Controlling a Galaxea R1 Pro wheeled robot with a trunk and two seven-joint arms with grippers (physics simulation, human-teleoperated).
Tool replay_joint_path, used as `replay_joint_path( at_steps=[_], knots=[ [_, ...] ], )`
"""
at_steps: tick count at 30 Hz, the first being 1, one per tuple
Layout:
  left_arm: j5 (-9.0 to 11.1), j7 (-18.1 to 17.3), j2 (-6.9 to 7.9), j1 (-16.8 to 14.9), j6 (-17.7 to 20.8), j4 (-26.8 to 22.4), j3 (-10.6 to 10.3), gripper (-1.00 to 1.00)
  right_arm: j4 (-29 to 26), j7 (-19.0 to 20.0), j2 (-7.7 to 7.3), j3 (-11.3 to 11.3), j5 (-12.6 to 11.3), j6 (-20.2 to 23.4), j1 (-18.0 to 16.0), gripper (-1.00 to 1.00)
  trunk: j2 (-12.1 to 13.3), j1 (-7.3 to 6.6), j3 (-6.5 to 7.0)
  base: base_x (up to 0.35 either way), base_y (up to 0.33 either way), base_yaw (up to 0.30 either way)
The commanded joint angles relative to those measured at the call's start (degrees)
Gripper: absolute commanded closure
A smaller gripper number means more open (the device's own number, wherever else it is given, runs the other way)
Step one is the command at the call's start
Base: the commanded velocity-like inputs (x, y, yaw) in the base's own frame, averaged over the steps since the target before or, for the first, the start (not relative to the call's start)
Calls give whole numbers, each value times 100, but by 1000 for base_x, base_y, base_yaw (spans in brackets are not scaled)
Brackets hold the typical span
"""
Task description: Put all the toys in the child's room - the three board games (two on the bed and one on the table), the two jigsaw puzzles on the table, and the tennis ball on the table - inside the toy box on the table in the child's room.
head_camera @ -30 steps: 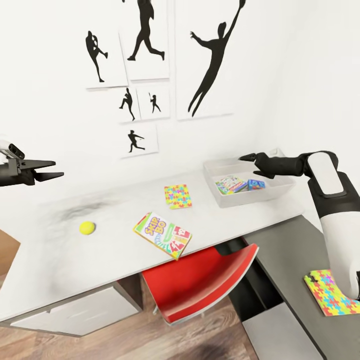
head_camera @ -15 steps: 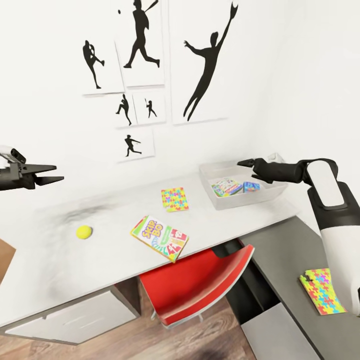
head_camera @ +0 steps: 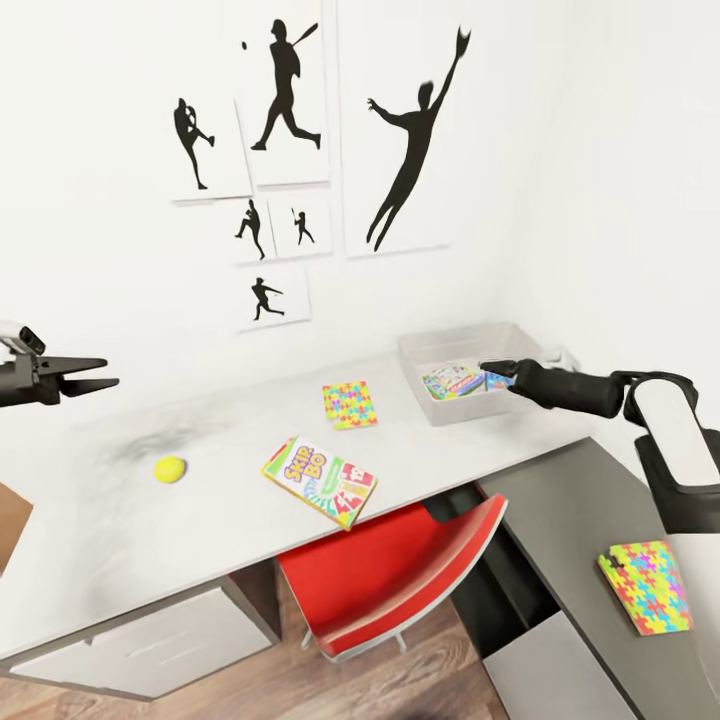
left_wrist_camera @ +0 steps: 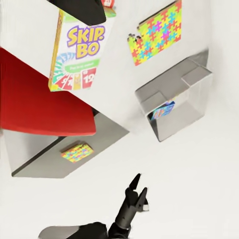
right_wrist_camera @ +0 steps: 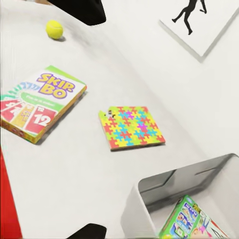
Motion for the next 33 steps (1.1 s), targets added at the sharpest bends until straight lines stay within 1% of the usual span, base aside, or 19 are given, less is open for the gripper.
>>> replay_joint_path(
  at_steps=[1, 3, 4, 6, 9, 10, 12, 13, 16, 21, 31, 33],
  knots=[
    [6, -33, 18, 8, 47, 49, -28, -100, -114, -60, -20, -50, -93, 7, 122, -100, -11, 4, -2, 0, 0, 0],
    [5, -33, 33, 39, -3, 151, -31, -100, -347, -60, -42, -171, -141, 7, 382, -100, -11, 4, 17, 0, 0, 0],
    [6, -33, 44, 69, -100, 277, -33, -100, -589, -60, -56, -293, -171, 7, 653, -100, -11, 4, 26, 0, 0, 0],
    [7, -33, 51, 99, -243, 430, -34, -100, -805, -57, -65, -414, -191, 7, 929, -100, -11, 4, 45, 0, 0, 0],
    [9, -33, 57, 132, -498, 700, -35, -100, -1006, -47, -72, -596, -216, 7, 1326, -100, -11, 4, 73, 0, 0, 0],
    [10, -33, 57, 145, -658, 867, -35, -100, -1084, -39, -75, -715, -229, 7, 1568, -100, -11, 4, 82, 0, 0, 4],
    [10, -33, 56, 153, -783, 1003, -35, -100, -1132, -27, -77, -823, -239, 7, 1772, -100, -11, 4, 101, 0, 0, 18],
    [10, -33, 54, 161, -868, 1100, -39, -100, -1165, 1, -78, -914, -245, 7, 1923, -100, -11, 4, 110, 0, 0, 41],
    [11, -33, 49, 180, -965, 1204, -42, -100, -1200, 143, -78, -1011, -250, 7, 2088, -100, -11, 4, 139, 0, 0, 53],
    [11, -33, 47, 232, -1023, 1262, -44, -100, -1219, 399, -47, -1052, -251, 7, 2174, -100, -11, 4, 186, -5, 0, 66],
    [11, -33, 2, 353, -1144, 1281, -50, -100, -1226, 524, -31, -1023, -252, 7, 2242, -100, -11, 4, 280, -46, 0, 72],
    [11, -33, -6, 404, -1199, 1294, -51, -100, -1226, 538, -49, -1027, -252, 7, 2329, -100, -11, 4, 299, -11, 0, 73]
  ],
)
